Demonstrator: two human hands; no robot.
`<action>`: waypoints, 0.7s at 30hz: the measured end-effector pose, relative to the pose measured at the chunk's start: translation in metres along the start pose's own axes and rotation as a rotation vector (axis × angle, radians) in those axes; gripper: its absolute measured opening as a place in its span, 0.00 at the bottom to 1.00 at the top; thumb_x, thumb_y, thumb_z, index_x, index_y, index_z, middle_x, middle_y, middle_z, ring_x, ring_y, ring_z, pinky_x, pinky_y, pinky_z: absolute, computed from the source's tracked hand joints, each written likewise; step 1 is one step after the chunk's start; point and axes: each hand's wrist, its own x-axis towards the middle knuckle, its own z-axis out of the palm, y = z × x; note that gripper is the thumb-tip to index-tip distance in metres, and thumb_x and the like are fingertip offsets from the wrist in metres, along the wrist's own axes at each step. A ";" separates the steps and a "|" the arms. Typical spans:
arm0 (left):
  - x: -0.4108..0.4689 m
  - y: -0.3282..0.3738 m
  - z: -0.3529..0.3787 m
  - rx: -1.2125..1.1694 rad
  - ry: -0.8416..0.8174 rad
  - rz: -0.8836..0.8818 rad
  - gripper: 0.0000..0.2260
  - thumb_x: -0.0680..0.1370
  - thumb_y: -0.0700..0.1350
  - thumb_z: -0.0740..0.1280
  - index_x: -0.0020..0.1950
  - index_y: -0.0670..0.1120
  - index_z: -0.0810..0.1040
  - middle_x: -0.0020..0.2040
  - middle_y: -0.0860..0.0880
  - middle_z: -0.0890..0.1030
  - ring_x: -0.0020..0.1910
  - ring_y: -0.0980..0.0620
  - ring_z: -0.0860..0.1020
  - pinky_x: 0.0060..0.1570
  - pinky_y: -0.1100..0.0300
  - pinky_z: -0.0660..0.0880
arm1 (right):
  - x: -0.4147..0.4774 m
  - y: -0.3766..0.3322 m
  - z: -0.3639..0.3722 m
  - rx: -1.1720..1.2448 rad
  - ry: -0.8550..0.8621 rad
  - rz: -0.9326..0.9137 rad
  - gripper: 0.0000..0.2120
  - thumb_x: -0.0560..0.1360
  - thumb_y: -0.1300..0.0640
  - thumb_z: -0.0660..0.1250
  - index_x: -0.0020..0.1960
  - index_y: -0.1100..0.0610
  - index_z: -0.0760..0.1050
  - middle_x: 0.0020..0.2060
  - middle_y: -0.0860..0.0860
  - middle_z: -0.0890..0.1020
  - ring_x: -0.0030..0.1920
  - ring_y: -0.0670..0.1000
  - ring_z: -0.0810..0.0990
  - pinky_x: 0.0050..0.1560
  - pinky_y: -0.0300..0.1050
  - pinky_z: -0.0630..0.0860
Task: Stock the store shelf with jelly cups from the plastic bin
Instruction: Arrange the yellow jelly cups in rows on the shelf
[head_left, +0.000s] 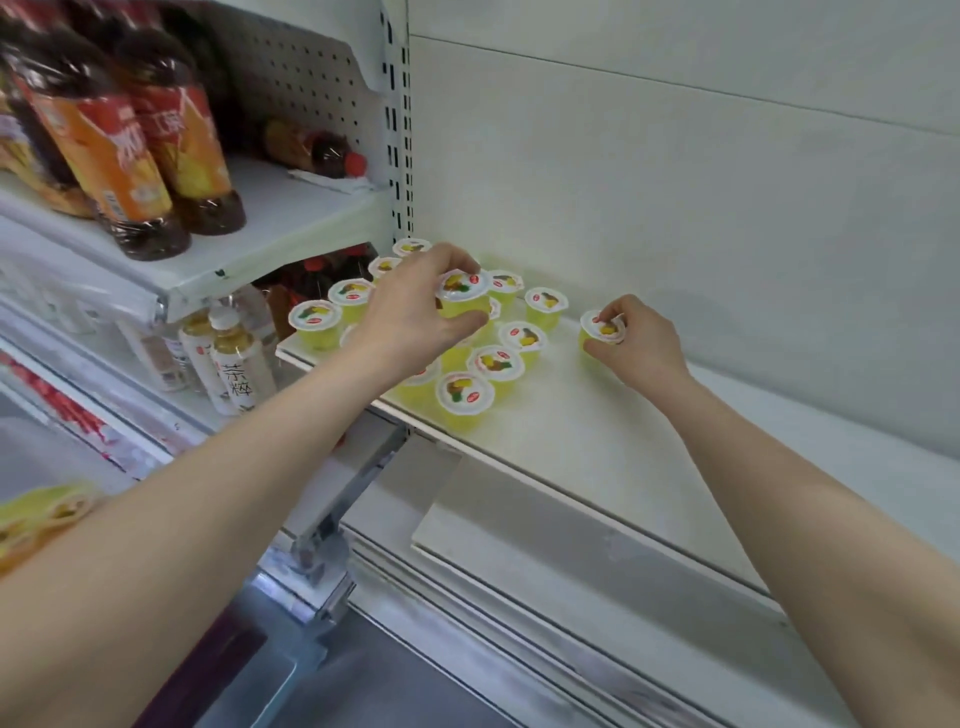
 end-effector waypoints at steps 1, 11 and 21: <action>0.002 0.001 0.002 0.002 0.004 -0.002 0.18 0.72 0.50 0.74 0.59 0.51 0.76 0.58 0.54 0.78 0.59 0.54 0.74 0.53 0.59 0.69 | 0.005 0.001 0.002 0.000 -0.009 -0.009 0.14 0.69 0.54 0.73 0.52 0.53 0.75 0.47 0.51 0.79 0.49 0.54 0.77 0.45 0.44 0.67; 0.017 0.008 0.016 -0.007 -0.006 0.004 0.17 0.71 0.49 0.74 0.58 0.53 0.75 0.56 0.55 0.77 0.54 0.55 0.74 0.48 0.60 0.68 | 0.019 0.010 0.011 -0.005 -0.037 -0.085 0.15 0.70 0.52 0.73 0.55 0.53 0.74 0.48 0.50 0.77 0.49 0.54 0.77 0.45 0.43 0.65; 0.036 0.043 0.065 0.140 -0.301 0.213 0.22 0.70 0.51 0.73 0.63 0.52 0.74 0.57 0.53 0.77 0.56 0.53 0.75 0.52 0.59 0.70 | 0.013 0.031 -0.023 -0.336 -0.041 -0.279 0.22 0.79 0.48 0.63 0.70 0.55 0.71 0.66 0.57 0.74 0.63 0.62 0.72 0.63 0.54 0.68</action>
